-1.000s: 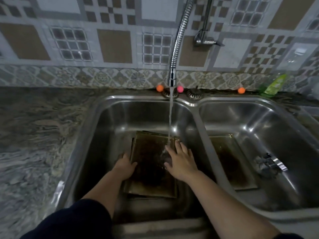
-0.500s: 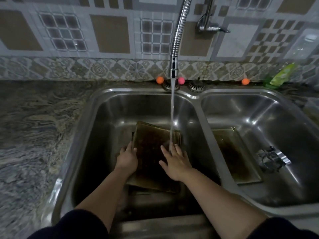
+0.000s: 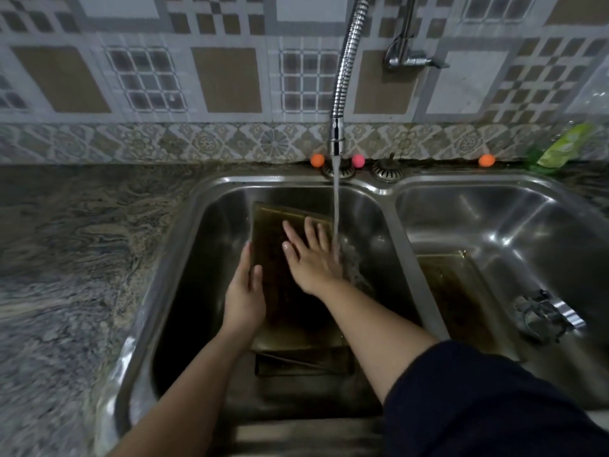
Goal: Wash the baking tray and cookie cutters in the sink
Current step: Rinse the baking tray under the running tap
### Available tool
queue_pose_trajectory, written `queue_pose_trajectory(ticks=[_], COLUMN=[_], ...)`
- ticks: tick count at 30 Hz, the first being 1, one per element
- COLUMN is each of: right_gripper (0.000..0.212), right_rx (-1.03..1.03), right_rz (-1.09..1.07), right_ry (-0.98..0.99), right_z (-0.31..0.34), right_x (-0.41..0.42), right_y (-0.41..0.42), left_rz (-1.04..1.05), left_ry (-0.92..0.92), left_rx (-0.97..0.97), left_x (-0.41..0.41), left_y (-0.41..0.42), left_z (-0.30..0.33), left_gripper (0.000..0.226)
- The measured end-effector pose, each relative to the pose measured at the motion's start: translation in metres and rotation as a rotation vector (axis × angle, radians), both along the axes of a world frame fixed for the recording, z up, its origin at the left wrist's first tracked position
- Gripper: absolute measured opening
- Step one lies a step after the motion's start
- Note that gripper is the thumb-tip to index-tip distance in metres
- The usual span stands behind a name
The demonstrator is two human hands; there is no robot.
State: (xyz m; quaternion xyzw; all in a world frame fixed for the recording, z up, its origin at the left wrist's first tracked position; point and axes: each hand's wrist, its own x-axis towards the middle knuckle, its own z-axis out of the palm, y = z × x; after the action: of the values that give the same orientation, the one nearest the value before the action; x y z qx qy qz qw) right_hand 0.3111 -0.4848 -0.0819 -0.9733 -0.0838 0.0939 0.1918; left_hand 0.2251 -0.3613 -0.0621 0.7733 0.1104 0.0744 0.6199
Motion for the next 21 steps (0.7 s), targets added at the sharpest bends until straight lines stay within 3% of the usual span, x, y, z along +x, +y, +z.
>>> queue_pose_trajectory(ticks=[7,9,12,14,16,19,21], right_gripper=[0.057,0.064,0.073,0.073,0.071,0.07,0.074], right_rx=[-0.168,0.053,0.573,0.719,0.739,0.714,0.649], right_rz=[0.072,-0.047,-0.218,-0.253,-0.259,-0.301,-0.303], right_ry=[-0.054,0.073,0.286,0.309,0.309,0.185,0.074], right_z=[-0.004,0.006,0.023,0.03,0.033,0.037,0.042], right_x=[-0.049,-0.044,-0.03,-0.029,-0.035,-0.045,-0.05], right_y=[-0.015,-0.026,-0.04,-0.047,-0.055,-0.068,-0.076], left_rz=[0.032,0.013,-0.04,-0.052,-0.082,-0.213,-0.328], left_ry=[0.006,0.007,0.028,0.085,0.181,0.353,0.266], left_rx=[-0.112,-0.161,-0.24,-0.261,-0.072,0.684,0.938], left_x=[-0.008,-0.008,-0.008,-0.006,-0.005,-0.003,-0.001], left_y=[0.019,0.02,0.02,0.018,0.012,-0.003,-0.024], left_z=[-0.005,-0.003,-0.001,-0.002,-0.001,-0.006,-0.008], left_gripper=[0.053,0.053,0.051,0.05,0.049,0.052,0.054])
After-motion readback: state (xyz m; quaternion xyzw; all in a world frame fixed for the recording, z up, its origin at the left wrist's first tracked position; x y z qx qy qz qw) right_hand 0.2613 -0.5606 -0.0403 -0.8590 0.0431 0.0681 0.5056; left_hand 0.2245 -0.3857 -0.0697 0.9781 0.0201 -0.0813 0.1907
